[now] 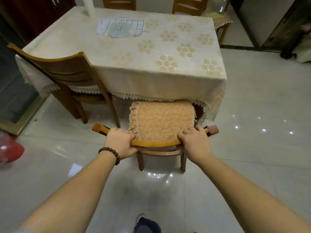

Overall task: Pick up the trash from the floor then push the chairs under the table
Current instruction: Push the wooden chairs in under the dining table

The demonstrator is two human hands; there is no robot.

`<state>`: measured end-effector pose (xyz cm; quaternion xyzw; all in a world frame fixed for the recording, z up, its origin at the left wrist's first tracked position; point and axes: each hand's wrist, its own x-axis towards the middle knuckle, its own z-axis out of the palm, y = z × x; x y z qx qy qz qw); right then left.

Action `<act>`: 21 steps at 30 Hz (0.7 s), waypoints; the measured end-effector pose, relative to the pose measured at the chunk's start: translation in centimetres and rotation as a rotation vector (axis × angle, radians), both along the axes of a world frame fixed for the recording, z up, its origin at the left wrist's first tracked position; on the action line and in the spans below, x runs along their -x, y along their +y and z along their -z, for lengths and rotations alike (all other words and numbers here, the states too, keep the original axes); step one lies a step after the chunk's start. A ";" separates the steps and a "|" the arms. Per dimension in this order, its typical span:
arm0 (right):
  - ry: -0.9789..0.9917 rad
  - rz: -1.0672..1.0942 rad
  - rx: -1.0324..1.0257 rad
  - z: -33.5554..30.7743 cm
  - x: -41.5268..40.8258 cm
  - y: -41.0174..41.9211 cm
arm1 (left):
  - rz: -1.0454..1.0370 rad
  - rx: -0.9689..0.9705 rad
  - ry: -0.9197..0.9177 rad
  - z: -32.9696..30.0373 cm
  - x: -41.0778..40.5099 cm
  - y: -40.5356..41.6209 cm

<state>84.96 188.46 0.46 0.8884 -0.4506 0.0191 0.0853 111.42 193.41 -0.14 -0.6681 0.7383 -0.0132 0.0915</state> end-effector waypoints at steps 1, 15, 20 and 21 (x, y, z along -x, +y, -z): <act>-0.010 0.008 -0.009 0.1 -0.9 -0.7 | 0.016 -0.001 -0.001 0.0 -0.9 -0.9; -0.027 0.066 -0.045 2.2 -2.3 -13.8 | 0.078 -0.047 -0.035 0.7 -2.9 -15.5; -0.006 0.009 -0.072 2.1 0.7 -19.6 | 0.030 0.018 0.025 1.3 0.1 -18.9; 0.008 0.006 -0.088 2.0 1.5 -21.0 | 0.017 0.026 0.042 1.3 1.1 -19.7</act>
